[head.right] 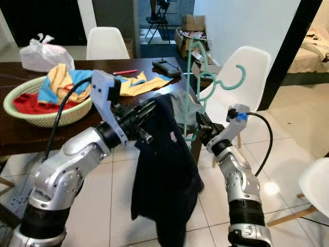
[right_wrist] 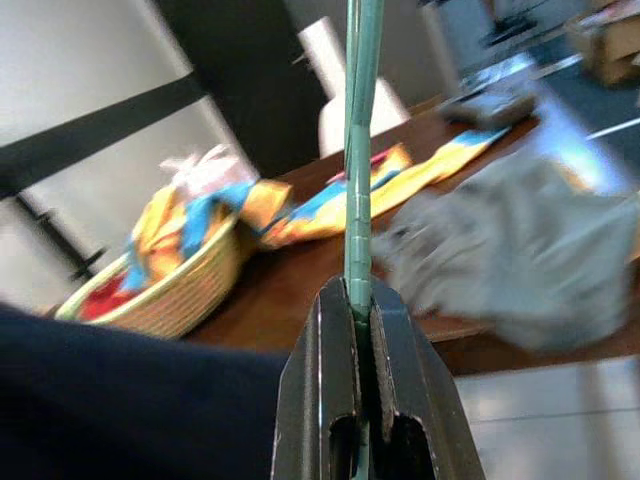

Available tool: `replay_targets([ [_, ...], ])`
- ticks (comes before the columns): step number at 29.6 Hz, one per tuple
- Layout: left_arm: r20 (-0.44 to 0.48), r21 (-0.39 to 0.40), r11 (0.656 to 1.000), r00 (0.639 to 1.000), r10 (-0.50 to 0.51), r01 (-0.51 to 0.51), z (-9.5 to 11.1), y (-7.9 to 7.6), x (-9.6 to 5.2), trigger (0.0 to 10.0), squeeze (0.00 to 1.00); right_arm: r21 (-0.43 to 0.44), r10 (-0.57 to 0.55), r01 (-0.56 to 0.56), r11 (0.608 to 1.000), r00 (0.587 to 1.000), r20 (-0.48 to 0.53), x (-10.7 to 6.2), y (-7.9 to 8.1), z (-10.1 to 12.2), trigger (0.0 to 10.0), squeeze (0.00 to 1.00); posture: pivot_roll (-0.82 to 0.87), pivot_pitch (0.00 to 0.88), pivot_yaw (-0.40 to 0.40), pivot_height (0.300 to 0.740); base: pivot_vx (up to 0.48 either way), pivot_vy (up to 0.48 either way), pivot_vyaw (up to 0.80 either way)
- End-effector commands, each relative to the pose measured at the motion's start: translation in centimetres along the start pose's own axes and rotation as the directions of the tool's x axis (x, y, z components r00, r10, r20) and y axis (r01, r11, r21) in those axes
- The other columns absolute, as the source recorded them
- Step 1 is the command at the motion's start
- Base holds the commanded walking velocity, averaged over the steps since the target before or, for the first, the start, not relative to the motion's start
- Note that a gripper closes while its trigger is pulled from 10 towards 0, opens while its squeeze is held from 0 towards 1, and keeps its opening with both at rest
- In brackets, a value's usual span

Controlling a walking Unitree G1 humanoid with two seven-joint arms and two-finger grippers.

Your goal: Hang hanger

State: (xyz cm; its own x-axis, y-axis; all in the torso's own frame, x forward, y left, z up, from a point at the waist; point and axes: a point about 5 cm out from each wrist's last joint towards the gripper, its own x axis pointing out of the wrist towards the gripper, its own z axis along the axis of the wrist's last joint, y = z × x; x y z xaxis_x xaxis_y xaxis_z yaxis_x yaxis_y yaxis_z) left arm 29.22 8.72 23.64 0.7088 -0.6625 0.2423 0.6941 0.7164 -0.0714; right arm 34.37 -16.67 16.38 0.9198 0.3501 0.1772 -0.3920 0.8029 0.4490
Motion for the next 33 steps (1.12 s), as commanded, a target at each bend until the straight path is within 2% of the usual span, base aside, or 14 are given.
replay_targets([
  [1, -0.002, 0.024, 1.0, 1.0, -0.017, 0.017, -0.3, -0.3, 0.0, 10.0, 0.0, -0.009, -0.025, 0.025, 1.0, 1.0, 0.005, -0.2, -0.4, 0.0, 10.0, 0.0, 0.08, 0.0, -0.049, 0.74, 0.0, 0.0, 0.0],
  [4, -0.059, 0.088, 0.996, 0.998, 0.003, 0.002, -1.9, 0.0, -0.1, 10.0, 0.0, -0.022, -0.057, 0.057, 0.998, 0.998, 0.008, -0.3, -0.8, 0.2, 10.0, 0.0, 0.07, 0.0, -0.047, 0.74, 0.0, 0.0, -0.79],
  [8, -0.065, 0.115, 0.993, 0.998, 0.025, -0.017, -2.4, 0.4, -0.2, 10.0, 0.0, -0.025, -0.085, 0.086, 0.996, 0.996, 0.017, -0.4, -1.2, 0.4, 10.0, 0.0, 0.07, 0.0, -0.047, 0.74, 0.0, 0.0, -0.79],
  [11, -0.064, 0.156, 0.984, 0.993, 0.101, -0.09, -3.2, 1.4, -0.6, 10.0, 0.0, -0.046, -0.121, 0.121, 0.992, 0.993, 0.008, -0.6, -1.7, 0.4, 10.0, 0.0, 0.07, 0.0, -0.044, 0.74, 0.0, 0.0, -0.79],
  [16, -0.063, 0.187, 0.975, 0.989, 0.134, -0.12, -3.5, 1.9, -0.8, 10.0, 0.0, -0.052, -0.129, 0.129, 0.99, 0.992, 0.004, -0.7, -1.8, 0.3, 10.0, 0.0, 0.06, 0.0, -0.045, 0.74, 0.0, 0.0, -0.79],
  [21, -0.061, 0.284, 0.948, 0.984, 0.168, -0.144, -3.8, 2.6, -1.0, 10.0, 0.0, -0.083, -0.141, 0.141, 0.987, 0.99, -0.003, -0.5, -1.9, 0.2, 10.0, 0.0, 0.06, 0.0, -0.045, 0.74, 0.0, 0.0, -0.79],
  [28, -0.056, 0.276, 0.95, 0.984, 0.167, -0.145, -3.3, 3.7, -1.8, 10.0, 0.0, -0.128, -0.077, 0.074, 0.989, 0.997, -0.021, -0.6, -1.2, 0.1, 10.0, 0.0, 0.07, 0.0, -0.046, 0.74, 0.0, 0.0, 0.0],
  [31, -0.056, 0.292, 0.946, 0.985, 0.166, -0.142, -2.8, 4.8, -2.3, 10.0, 0.0, -0.147, -0.082, 0.076, 0.986, 0.996, -0.034, -0.7, -1.2, -0.1, 10.0, 0.0, 0.07, 0.0, -0.045, 0.74, 0.0, 0.0, 0.0],
  [33, -0.057, 0.293, 0.946, 0.985, 0.165, -0.141, -2.8, 4.9, -2.3, 10.0, 0.0, -0.156, -0.085, 0.078, 0.985, 0.996, -0.037, -0.7, -1.2, -0.1, 10.0, 0.0, 0.07, 0.0, -0.045, 0.74, 0.0, 0.0, 0.0],
])
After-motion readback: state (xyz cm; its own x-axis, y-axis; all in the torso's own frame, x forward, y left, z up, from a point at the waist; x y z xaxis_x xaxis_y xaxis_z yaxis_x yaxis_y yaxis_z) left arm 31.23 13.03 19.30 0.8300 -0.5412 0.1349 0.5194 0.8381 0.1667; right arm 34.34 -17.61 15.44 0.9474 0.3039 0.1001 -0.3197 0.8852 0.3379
